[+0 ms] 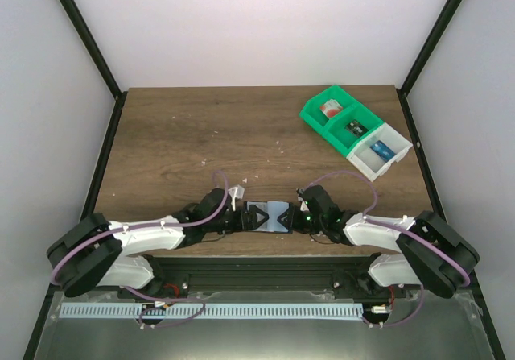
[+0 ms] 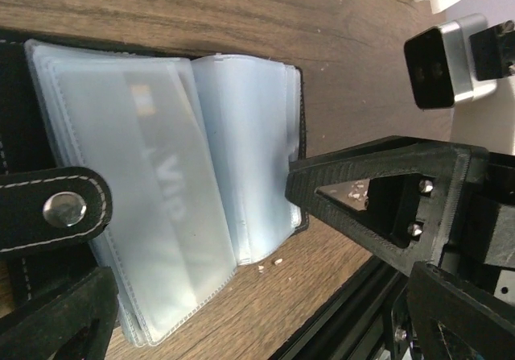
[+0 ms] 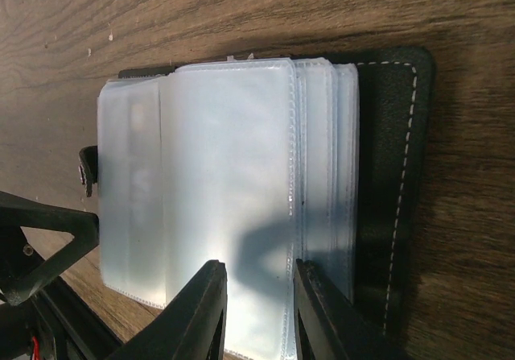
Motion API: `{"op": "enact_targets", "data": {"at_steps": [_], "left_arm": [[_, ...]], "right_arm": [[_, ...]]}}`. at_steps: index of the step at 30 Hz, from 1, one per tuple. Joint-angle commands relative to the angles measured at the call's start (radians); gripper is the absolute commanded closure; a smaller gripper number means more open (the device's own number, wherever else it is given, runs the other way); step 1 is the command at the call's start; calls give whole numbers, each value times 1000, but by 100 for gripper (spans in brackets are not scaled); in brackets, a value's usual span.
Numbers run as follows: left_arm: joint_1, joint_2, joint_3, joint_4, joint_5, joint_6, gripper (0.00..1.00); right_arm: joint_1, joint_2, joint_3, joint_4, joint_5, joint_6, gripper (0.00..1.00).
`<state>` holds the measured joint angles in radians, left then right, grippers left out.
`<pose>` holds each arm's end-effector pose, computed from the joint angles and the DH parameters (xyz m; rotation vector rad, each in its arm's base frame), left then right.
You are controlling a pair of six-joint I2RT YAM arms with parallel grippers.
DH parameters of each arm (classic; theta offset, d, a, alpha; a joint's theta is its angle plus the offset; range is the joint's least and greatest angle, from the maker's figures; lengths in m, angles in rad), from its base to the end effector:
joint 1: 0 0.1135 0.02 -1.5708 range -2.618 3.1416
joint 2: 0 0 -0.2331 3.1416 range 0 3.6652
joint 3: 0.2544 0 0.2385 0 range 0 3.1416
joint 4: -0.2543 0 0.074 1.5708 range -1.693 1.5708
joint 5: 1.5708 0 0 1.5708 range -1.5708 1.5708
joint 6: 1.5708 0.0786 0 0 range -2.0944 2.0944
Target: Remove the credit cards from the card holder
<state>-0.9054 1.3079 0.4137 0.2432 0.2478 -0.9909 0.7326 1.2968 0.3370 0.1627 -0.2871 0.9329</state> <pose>0.1517 -0.2245 0.1052 0.0479 2.5351 -1.2022 0.1657 0.1790 0.0764 0.1088 2.6308 1.0479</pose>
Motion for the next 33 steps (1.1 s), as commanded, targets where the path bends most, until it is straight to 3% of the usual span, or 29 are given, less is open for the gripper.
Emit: {"op": "enact_targets", "data": {"at_steps": [1,8,33], "left_arm": [[-9,2,40,-8,-7,10,0],[-9,-10,69,-104,-55,50,0],[-9,41,38,-26,-37,24,0]], "right_arm": [[7,14,-18,-23,10,-2,74],[8,13,-19,-21,11,-1,74],[8,12,-23,-13,8,0,74]]}}
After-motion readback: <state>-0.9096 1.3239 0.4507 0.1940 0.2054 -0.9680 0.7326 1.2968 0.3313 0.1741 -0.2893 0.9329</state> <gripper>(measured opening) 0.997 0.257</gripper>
